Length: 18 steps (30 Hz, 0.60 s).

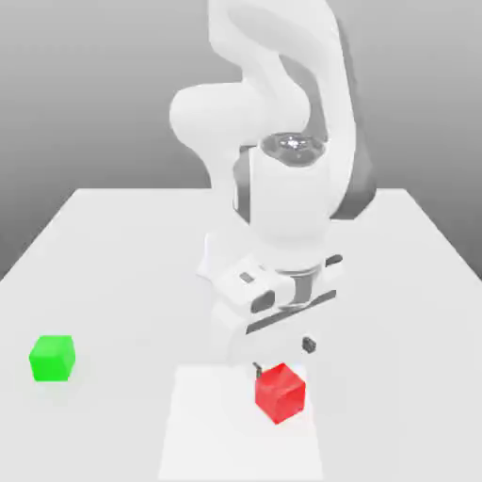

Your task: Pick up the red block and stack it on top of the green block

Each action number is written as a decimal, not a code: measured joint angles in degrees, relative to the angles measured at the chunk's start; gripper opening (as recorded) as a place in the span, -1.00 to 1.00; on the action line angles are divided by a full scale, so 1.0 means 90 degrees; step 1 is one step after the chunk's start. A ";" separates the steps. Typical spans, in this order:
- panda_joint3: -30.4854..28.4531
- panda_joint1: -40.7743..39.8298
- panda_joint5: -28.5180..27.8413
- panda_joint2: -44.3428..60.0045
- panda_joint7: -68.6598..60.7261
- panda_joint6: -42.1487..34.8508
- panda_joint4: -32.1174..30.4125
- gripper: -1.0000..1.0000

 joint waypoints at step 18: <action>0.0132 -0.0149 -0.0078 -0.0049 0.0052 -0.0047 -0.0012 -1.00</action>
